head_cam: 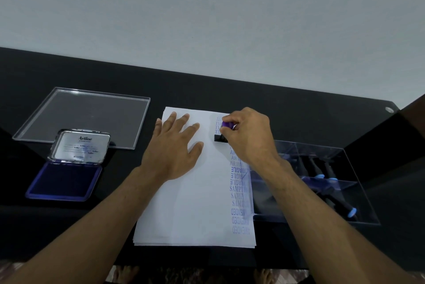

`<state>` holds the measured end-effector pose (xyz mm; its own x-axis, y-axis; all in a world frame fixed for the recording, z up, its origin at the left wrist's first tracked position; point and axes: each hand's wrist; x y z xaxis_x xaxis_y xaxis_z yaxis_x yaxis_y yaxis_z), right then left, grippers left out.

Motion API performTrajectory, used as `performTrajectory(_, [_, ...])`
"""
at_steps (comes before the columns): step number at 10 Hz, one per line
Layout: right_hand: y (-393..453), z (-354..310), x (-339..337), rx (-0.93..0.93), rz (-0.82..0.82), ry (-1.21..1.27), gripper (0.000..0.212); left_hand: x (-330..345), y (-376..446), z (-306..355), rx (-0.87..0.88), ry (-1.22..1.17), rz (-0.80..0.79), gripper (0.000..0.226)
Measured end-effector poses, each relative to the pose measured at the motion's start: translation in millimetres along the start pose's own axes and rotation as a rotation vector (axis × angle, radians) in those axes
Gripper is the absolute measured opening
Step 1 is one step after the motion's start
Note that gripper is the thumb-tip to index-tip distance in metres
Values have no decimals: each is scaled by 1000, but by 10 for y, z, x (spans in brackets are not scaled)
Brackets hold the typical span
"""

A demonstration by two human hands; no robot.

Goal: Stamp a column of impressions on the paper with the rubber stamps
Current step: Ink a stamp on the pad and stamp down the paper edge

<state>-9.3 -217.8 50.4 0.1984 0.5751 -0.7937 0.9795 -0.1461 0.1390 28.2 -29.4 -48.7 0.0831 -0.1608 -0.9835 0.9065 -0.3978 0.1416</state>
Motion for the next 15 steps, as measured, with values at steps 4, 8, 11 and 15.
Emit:
performTrajectory(4, [39,18,76,3,-21,-31,18,-6,-8,-3,3,-16,6,77])
performTrajectory(8, [69,14,41,49,-46,5,22,-7,-12,-5,4,-10,13,78])
performTrajectory(11, [95,22,-4,31,-70,32,20,11,-5,-14,1,-22,11,80])
performTrajectory(15, [127,20,-25,60,-107,68,20,16,6,-12,-4,-20,4,81])
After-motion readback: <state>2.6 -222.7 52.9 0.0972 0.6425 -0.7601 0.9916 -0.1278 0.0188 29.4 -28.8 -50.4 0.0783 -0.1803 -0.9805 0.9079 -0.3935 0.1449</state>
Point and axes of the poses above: each hand's wrist, its own y-axis towards the middle knuckle, its own x-axis out of the palm, z = x × y, and after that the axes turned 9 degrees about y, right-handed
